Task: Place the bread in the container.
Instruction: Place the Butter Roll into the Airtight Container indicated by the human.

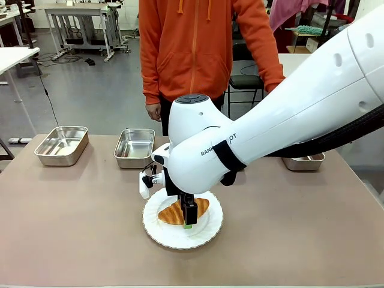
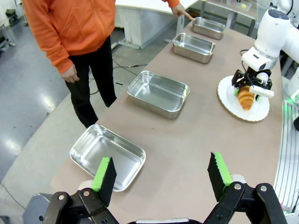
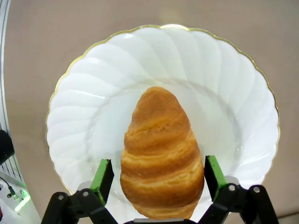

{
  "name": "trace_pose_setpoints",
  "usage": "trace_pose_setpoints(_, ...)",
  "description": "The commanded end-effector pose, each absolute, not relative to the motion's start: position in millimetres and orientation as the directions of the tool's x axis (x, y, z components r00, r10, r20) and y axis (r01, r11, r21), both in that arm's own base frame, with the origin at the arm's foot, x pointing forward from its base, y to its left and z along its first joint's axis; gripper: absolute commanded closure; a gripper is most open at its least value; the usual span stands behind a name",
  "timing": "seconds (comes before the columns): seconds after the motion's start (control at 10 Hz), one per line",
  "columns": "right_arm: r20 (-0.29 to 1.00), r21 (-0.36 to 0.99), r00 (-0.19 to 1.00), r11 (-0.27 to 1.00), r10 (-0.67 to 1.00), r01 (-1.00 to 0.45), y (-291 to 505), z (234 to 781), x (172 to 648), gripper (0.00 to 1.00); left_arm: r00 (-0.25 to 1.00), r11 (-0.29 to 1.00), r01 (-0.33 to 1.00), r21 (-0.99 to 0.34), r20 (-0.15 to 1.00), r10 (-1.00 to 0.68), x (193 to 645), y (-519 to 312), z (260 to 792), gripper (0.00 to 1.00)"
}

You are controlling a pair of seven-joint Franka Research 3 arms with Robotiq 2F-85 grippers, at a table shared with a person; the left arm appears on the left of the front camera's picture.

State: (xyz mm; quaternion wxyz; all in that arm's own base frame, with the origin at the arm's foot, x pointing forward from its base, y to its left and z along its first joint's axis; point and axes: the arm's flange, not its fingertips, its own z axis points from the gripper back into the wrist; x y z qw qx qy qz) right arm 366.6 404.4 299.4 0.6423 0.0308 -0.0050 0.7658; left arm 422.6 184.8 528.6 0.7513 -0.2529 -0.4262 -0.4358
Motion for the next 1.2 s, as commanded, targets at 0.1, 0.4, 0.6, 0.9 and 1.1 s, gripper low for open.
trace_pose_setpoints(0.1, 0.066, 0.009, -0.151, -0.152, 0.986, -0.988, 404.2, 302.3, 365.1, 0.2, 0.239, 0.481, 0.877, 0.0, 0.868, -0.435, 421.1, 185.7, 529.9, 0.0)
trace_pose_setpoints(0.4, 0.051, 0.013, -0.135, -0.136, 0.989, -0.991, 403.3, 301.6, 366.6, 0.59, 0.239, 0.481, 0.877, 0.0, 0.868, -0.435, 421.1, 185.7, 529.9, 0.0)
trace_pose_setpoints(0.6, 0.057, 0.027, -0.166, -0.168, 0.985, -0.985, 404.2, 300.1, 367.9, 0.59, 0.239, 0.481, 0.877, 0.0, 0.868, -0.435, 421.1, 185.7, 529.9, 0.0)
trace_pose_setpoints(0.9, 0.057, 0.027, -0.166, -0.168, 0.985, -0.985, 404.2, 300.1, 367.9, 0.59, 0.239, 0.481, 0.877, 0.0, 0.868, -0.435, 421.1, 185.7, 529.9, 0.0)
trace_pose_setpoints(1.1, 0.057, 0.032, -0.171, -0.173, 0.984, -0.984, 405.0, 304.2, 367.2, 0.59, 0.239, 0.481, 0.877, 0.0, 0.868, -0.435, 421.1, 185.7, 529.9, 0.0)
